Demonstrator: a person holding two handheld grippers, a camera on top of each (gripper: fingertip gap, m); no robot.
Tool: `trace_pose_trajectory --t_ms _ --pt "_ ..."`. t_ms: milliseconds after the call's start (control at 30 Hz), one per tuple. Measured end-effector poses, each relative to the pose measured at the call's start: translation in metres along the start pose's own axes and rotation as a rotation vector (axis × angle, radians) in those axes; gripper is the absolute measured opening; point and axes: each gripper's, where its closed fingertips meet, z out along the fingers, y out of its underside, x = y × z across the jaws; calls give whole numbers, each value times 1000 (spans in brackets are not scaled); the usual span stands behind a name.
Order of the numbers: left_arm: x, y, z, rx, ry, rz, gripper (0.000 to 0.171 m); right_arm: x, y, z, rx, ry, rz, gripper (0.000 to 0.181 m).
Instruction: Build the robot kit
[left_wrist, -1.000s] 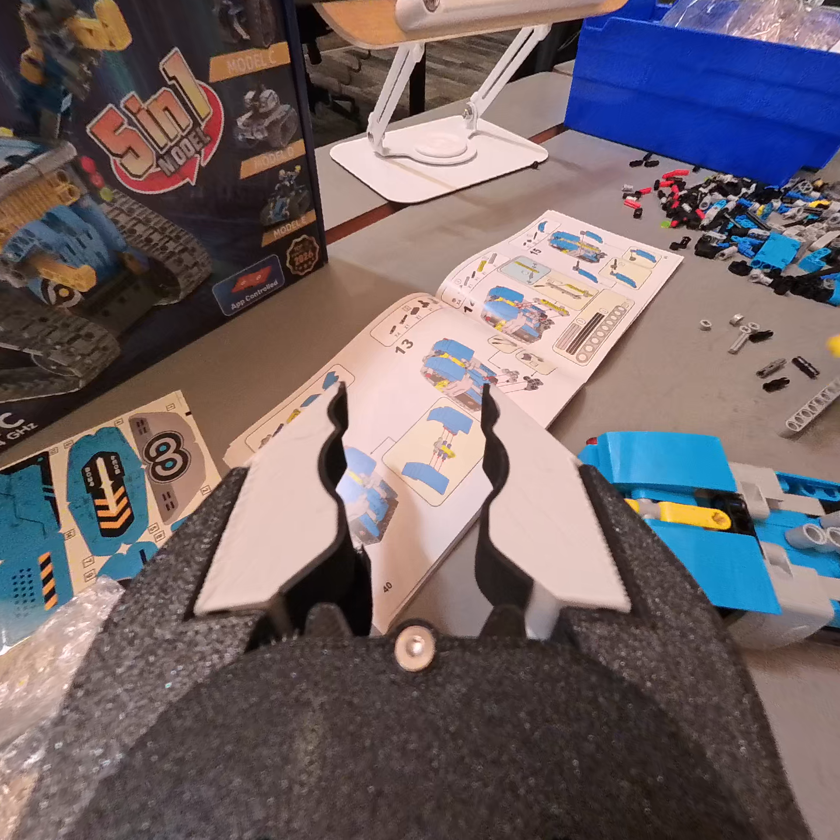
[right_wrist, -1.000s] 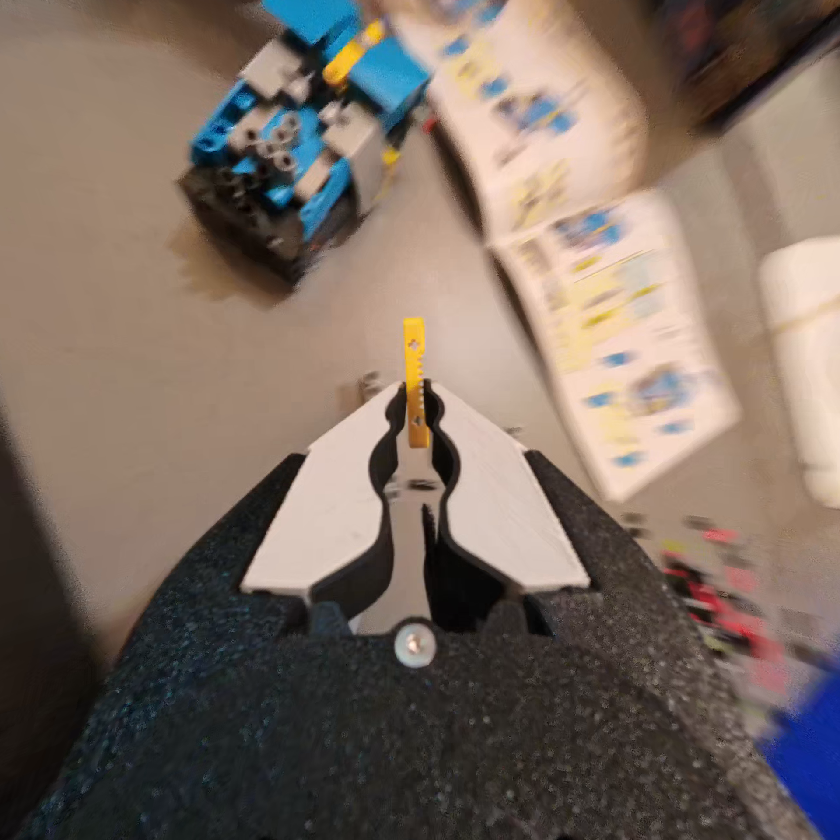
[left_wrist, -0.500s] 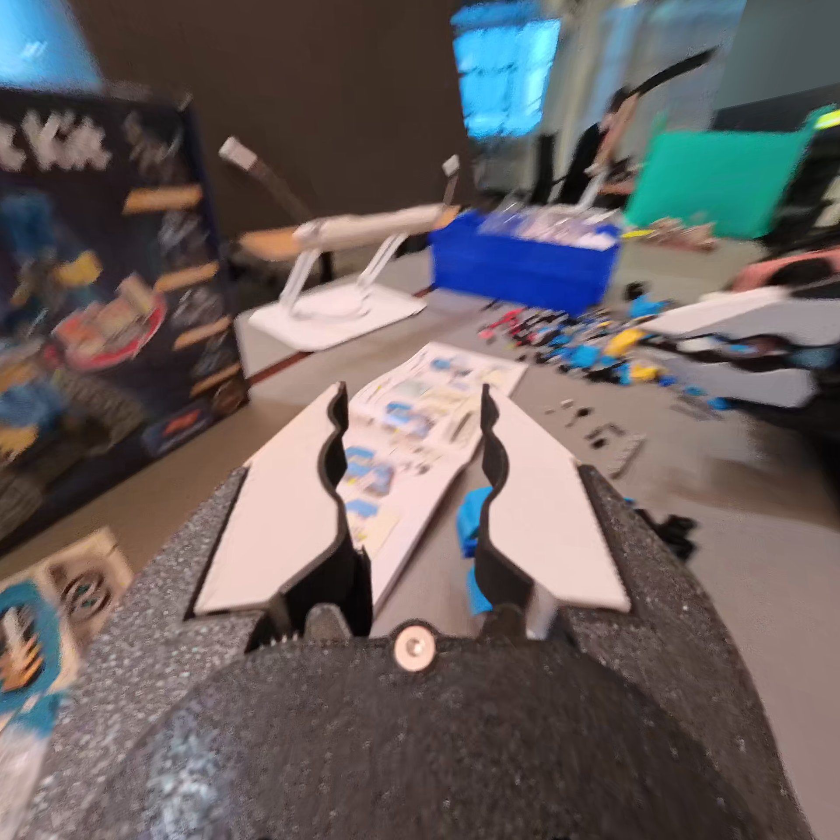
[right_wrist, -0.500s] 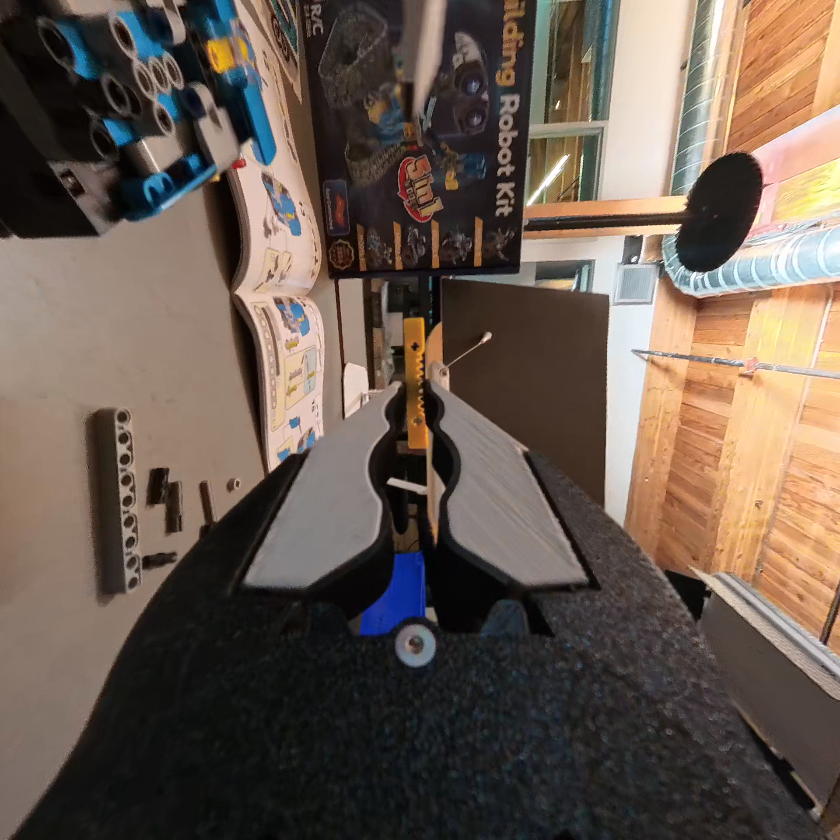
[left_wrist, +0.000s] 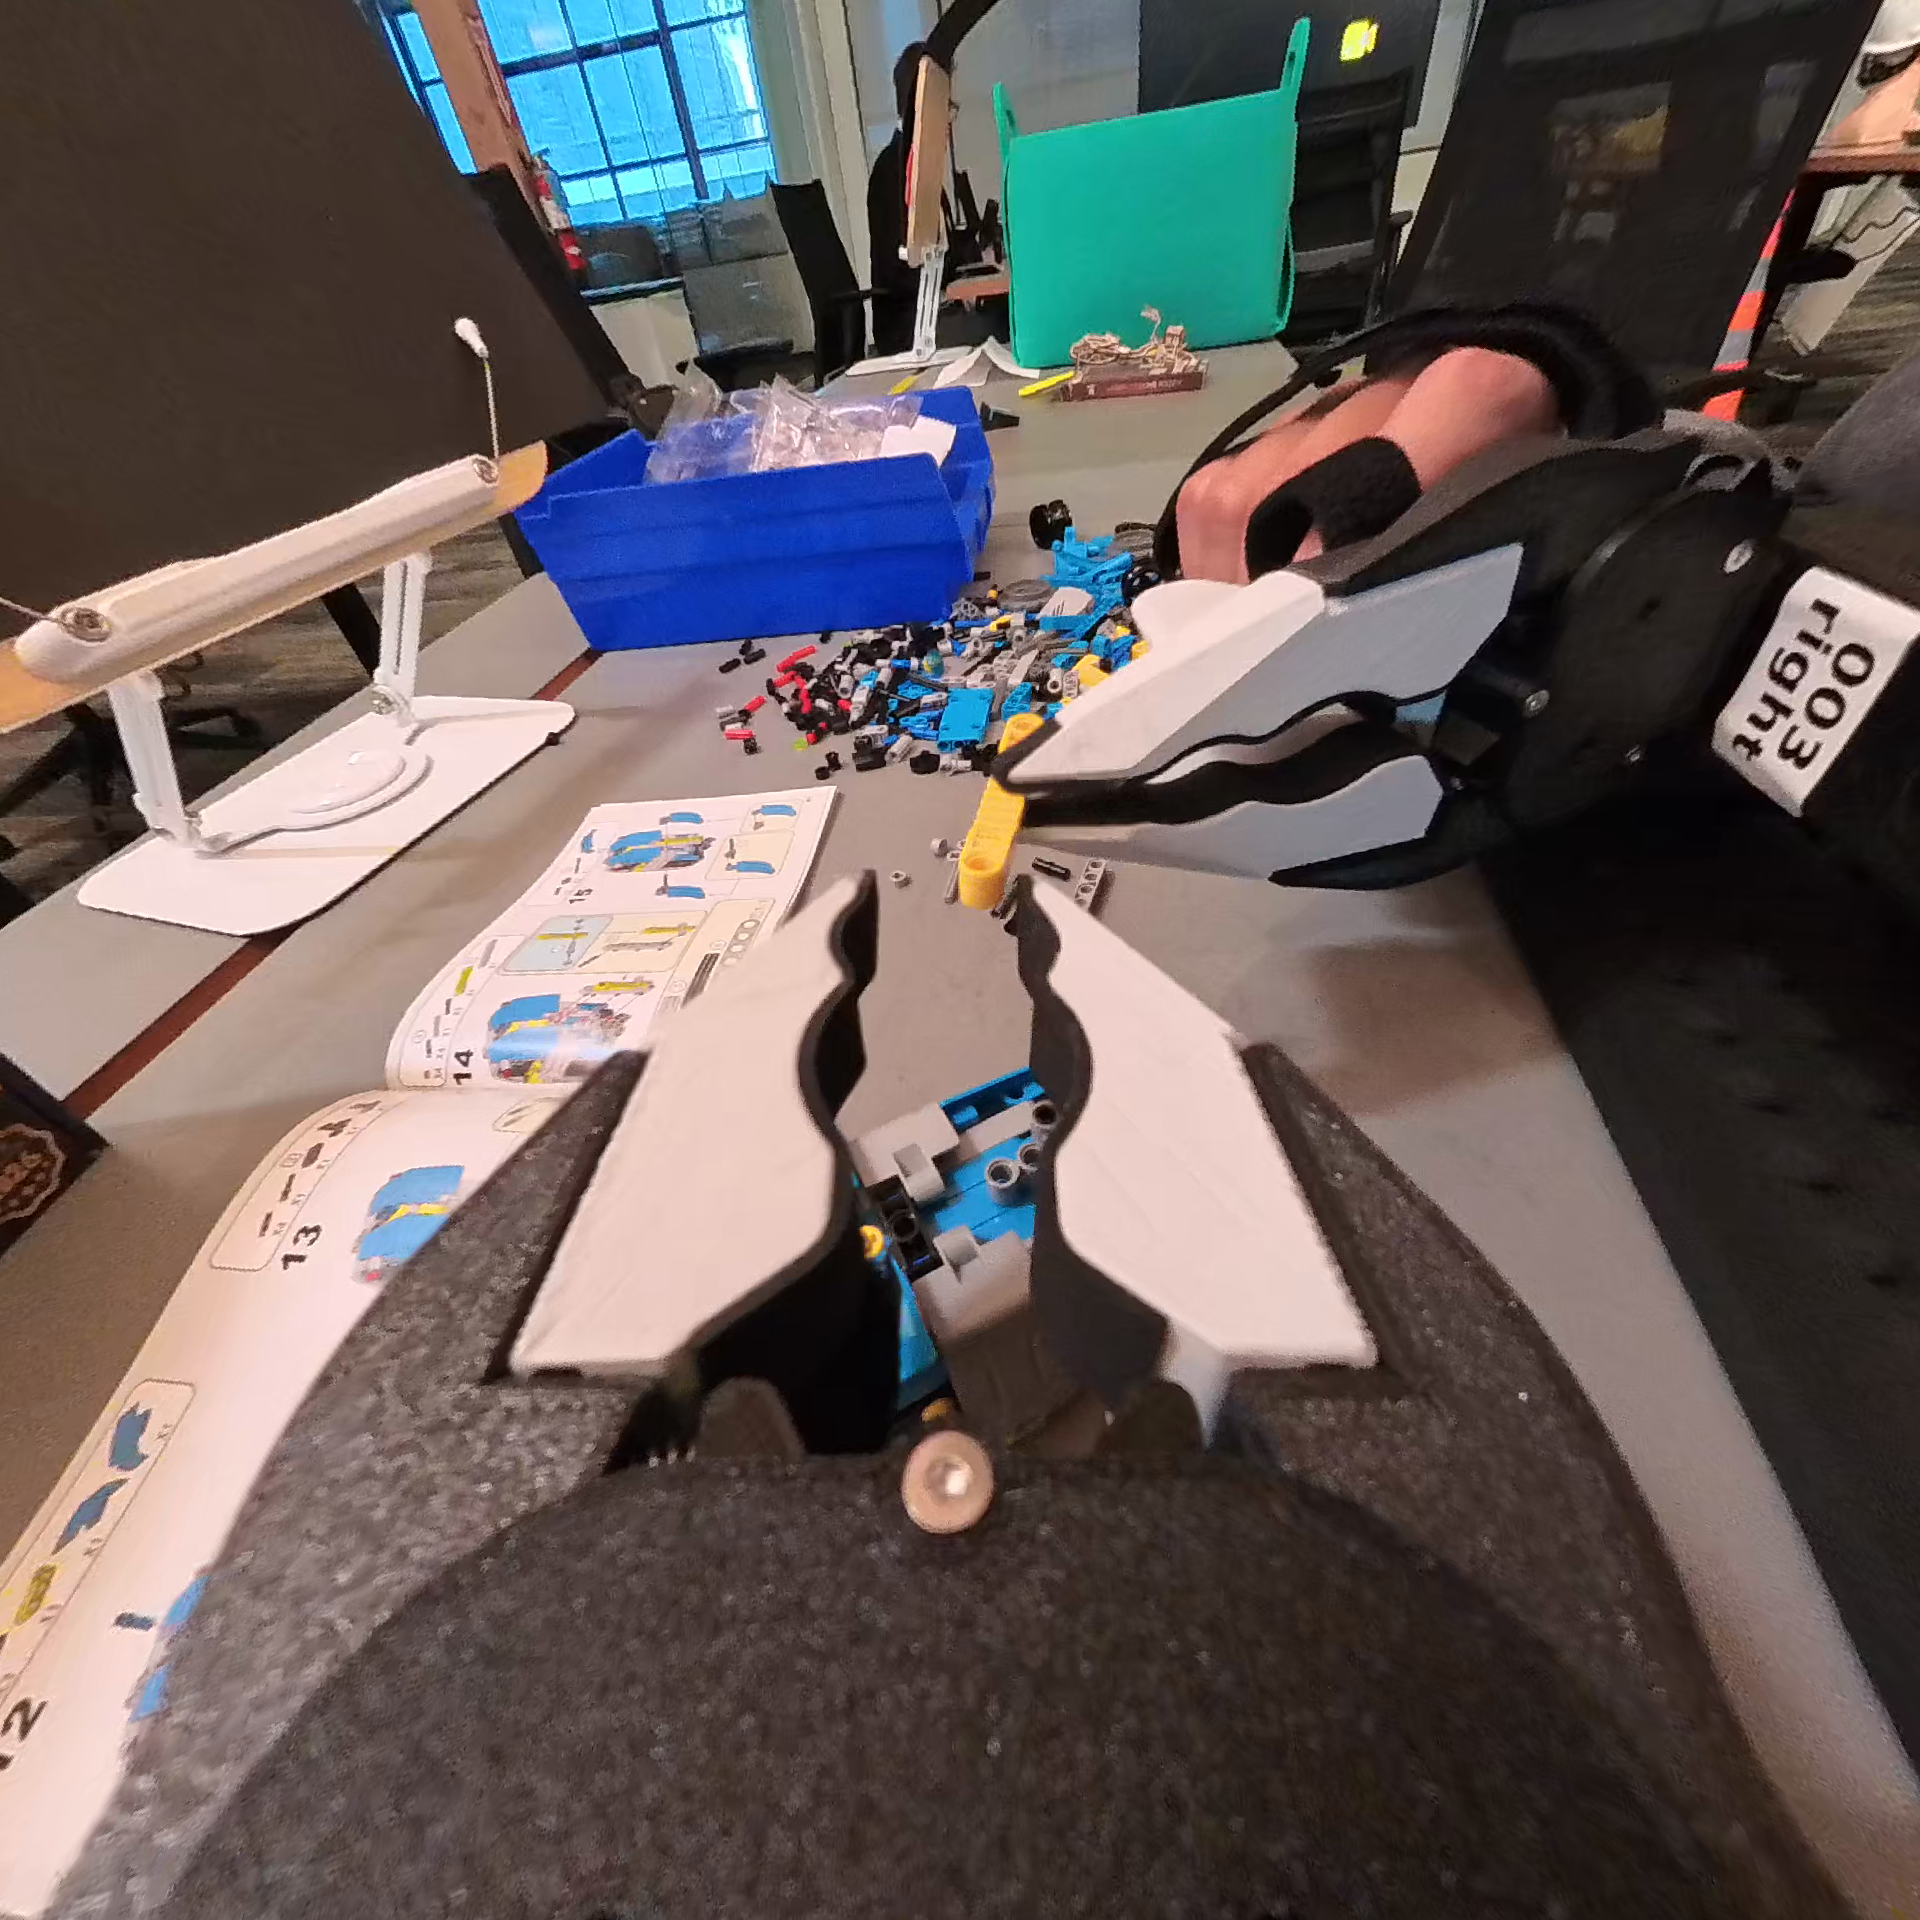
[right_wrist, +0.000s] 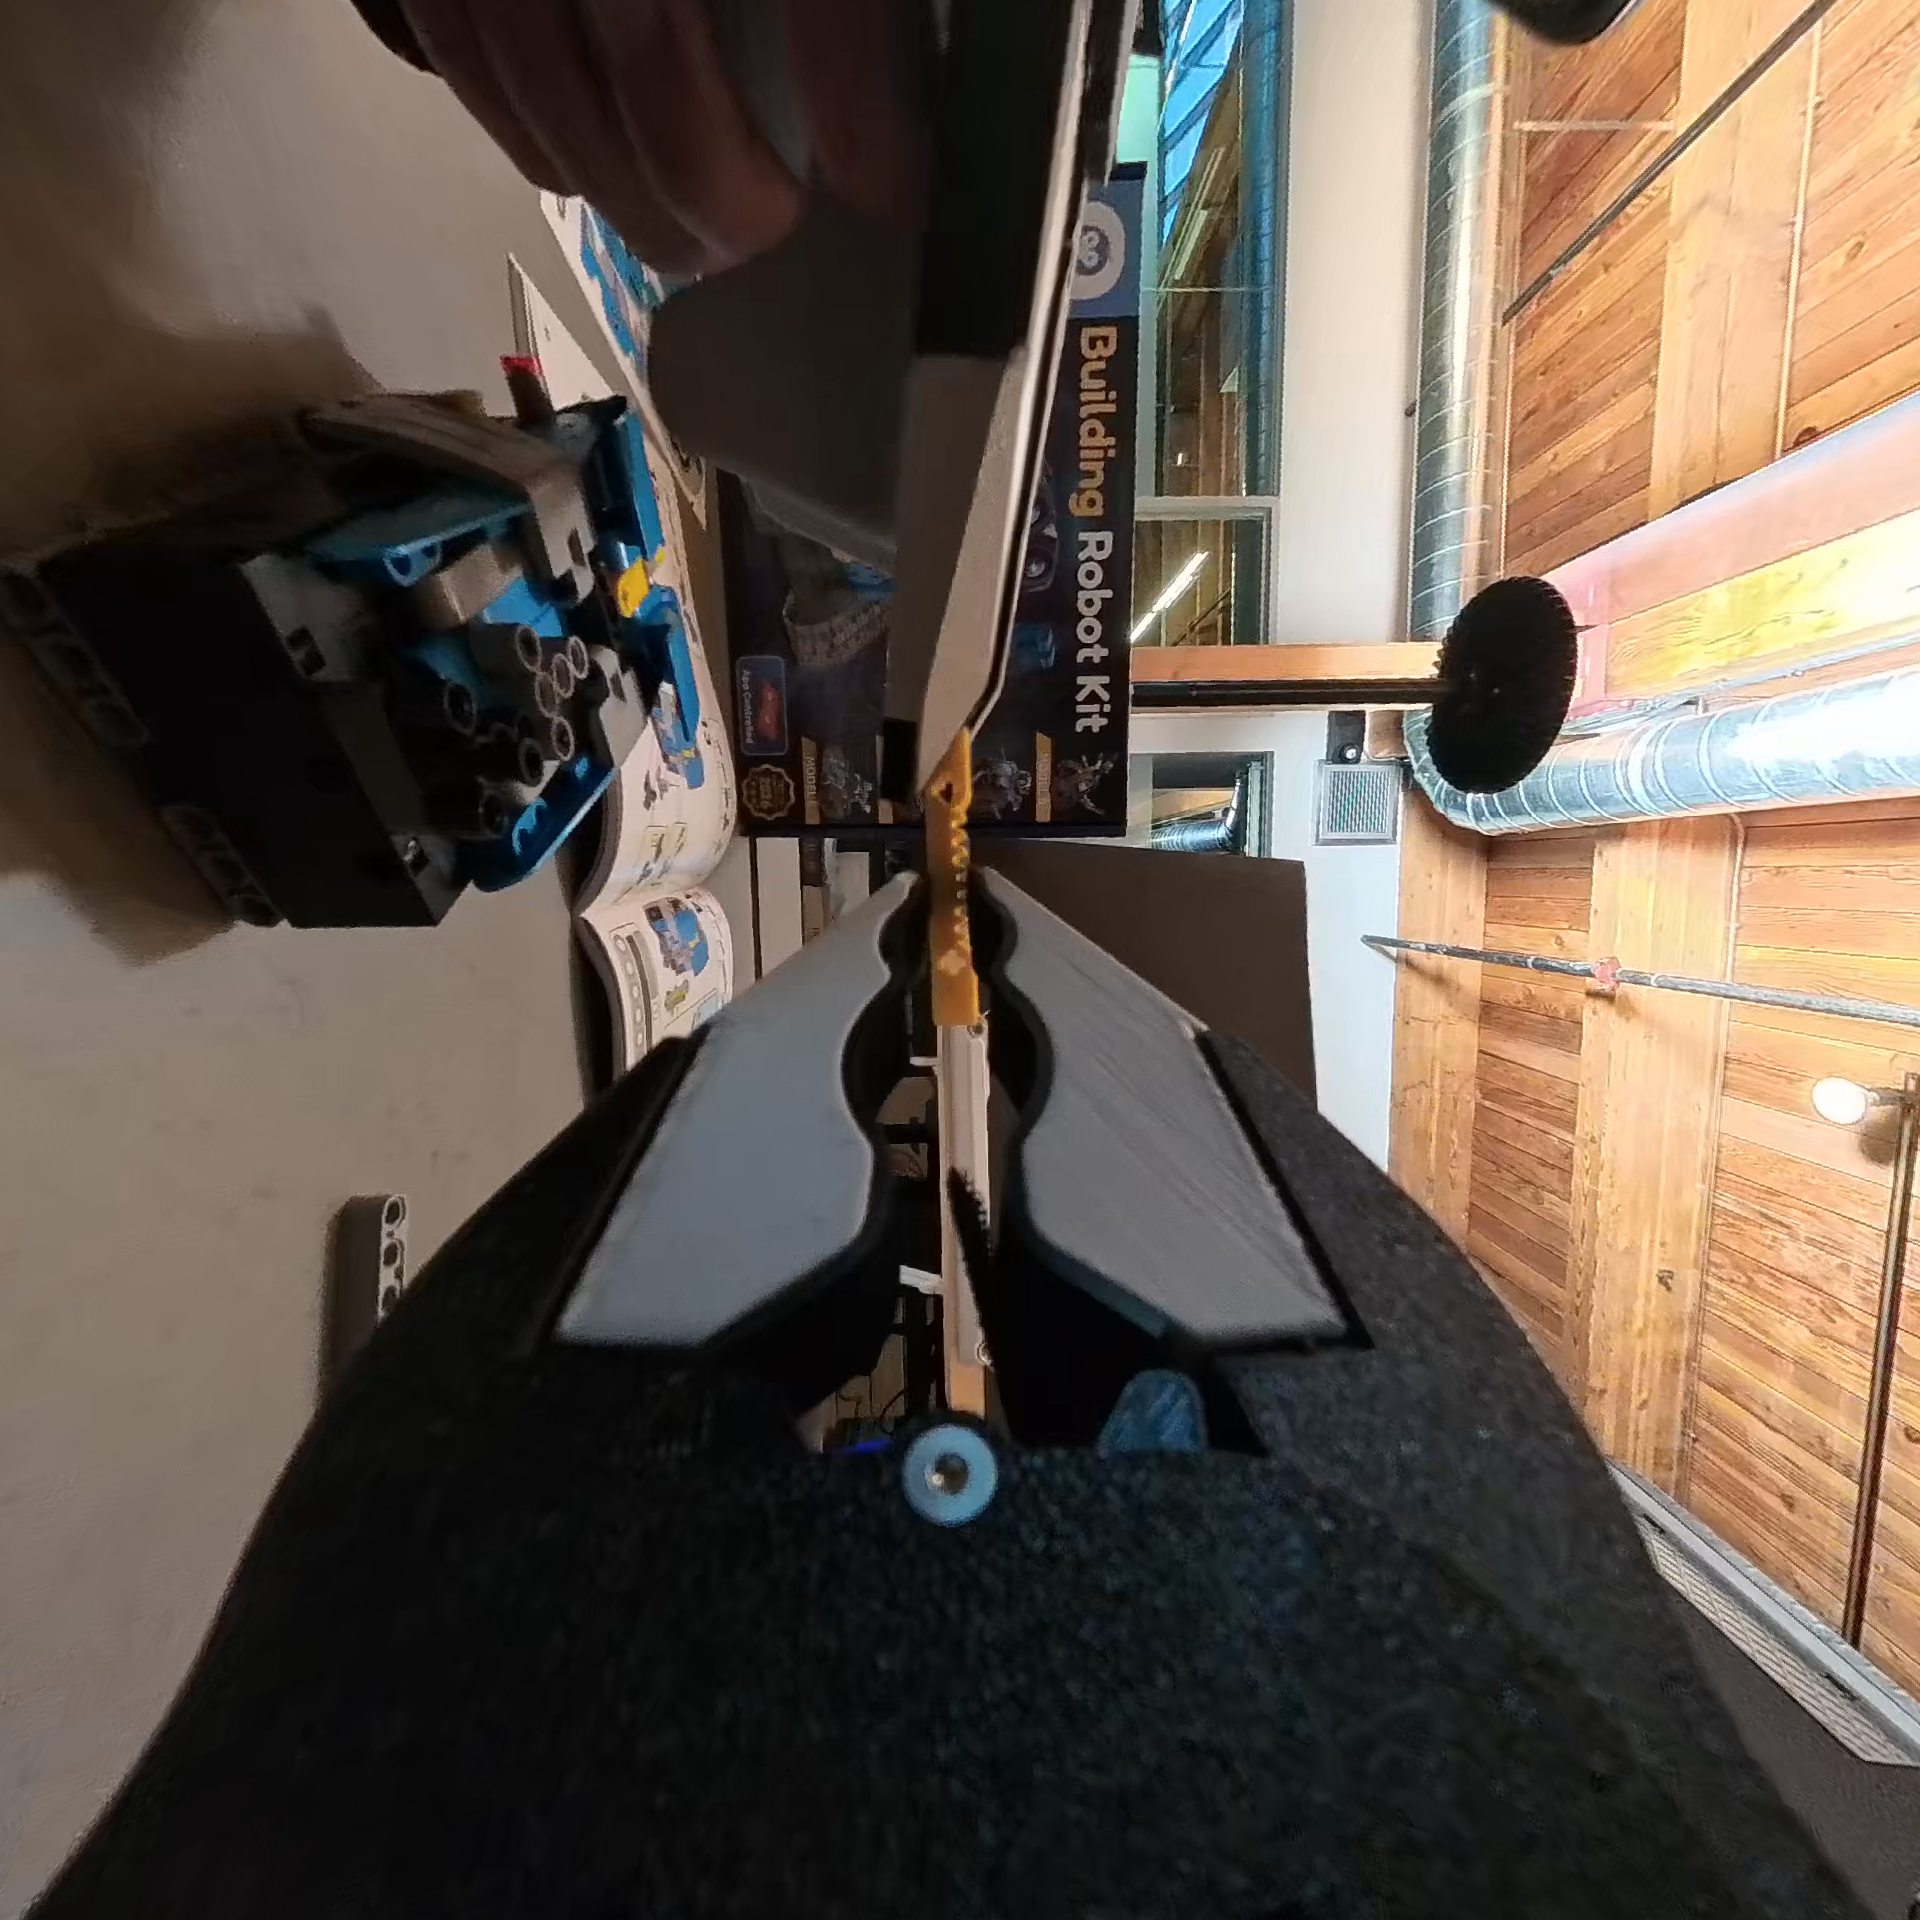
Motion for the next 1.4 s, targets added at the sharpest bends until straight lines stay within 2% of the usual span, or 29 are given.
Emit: trace_pose_trajectory --t_ms 267,333,433,700,867,1033,1100,1267,1400 --pt "4 2 1 -1 34 -17 25 -5 -1 0 -1 -25 4 6" --pt "9 3 2 -6 60 -21 14 -6 -1 0 -1 -27 4 6" --pt "11 2 2 4 77 -36 8 -8 1 0 -6 -39 14 6" --pt "11 7 5 -25 71 -44 8 -13 4 2 -19 -66 37 6" --pt "11 19 12 -98 34 -24 8 -17 10 2 -62 -82 38 8" --pt "10 15 11 -88 39 -49 7 -10 9 2 -54 -30 42 9" --pt "7 15 9 -90 32 -71 7 0 13 1 -75 34 62 17" --pt "-13 12 4 -69 -43 -136 7 -1 26 4 -125 -14 184 30" --pt "-36 9 -5 -28 -156 -163 7 -2 48 11 -216 -114 482 53"
